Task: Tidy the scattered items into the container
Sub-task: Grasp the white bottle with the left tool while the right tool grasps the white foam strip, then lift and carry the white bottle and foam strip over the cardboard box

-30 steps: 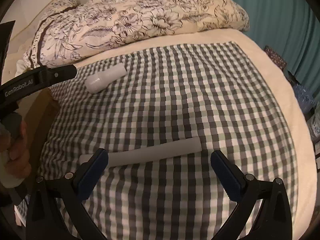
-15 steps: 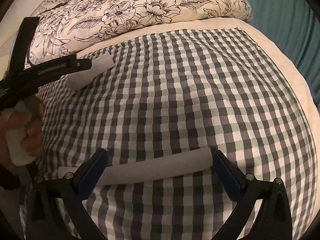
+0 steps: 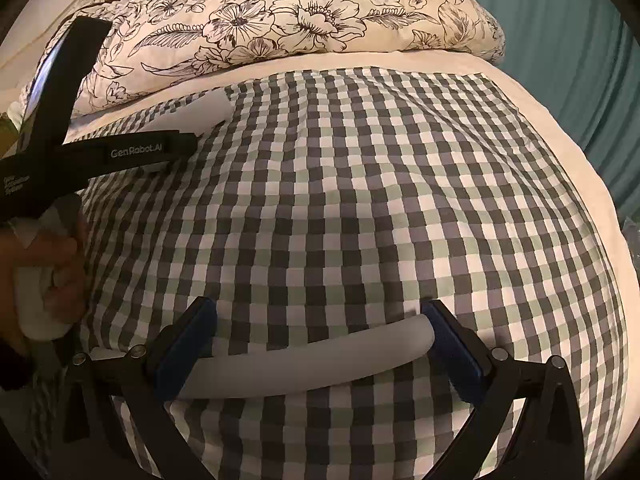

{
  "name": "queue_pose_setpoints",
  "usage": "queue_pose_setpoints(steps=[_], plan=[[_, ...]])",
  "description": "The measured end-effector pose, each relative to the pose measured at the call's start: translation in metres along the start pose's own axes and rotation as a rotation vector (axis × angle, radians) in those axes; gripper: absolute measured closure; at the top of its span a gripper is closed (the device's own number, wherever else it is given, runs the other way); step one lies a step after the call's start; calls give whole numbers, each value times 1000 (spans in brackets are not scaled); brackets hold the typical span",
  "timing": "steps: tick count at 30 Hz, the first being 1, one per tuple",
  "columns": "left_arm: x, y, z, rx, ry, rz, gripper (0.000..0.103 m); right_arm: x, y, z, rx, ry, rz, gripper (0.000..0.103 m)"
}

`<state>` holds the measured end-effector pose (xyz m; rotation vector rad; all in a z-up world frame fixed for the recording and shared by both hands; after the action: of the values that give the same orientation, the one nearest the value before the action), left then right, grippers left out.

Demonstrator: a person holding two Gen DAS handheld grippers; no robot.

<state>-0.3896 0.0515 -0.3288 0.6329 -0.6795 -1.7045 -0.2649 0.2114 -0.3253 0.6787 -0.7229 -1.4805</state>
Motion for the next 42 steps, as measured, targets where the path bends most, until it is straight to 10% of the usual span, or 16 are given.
queue_pose_setpoints(steps=[5,17,42], plan=[[-5,18,-4,-33,-6,10,35,3,1,-2,5,21,-11,5],[-7,82,-17,-65,28,-22,35,-8,31,-17,-13,-27,25,88],[7,237,-27,-184,60,-6,35,-6,171,-5,-212,-64,188,100]])
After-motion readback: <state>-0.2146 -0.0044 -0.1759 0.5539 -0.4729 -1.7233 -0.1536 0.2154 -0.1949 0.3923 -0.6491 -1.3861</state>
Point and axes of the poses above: each gripper's, at about its wrist camera, not at the fingertips, and y roughly against the way its jaws point, x to its left, z to its top, the point moved 5 cm from there along -y, roughly the way its jaws point, and after that the axes turned 5 degrees about -x, right-handed, at the moved point
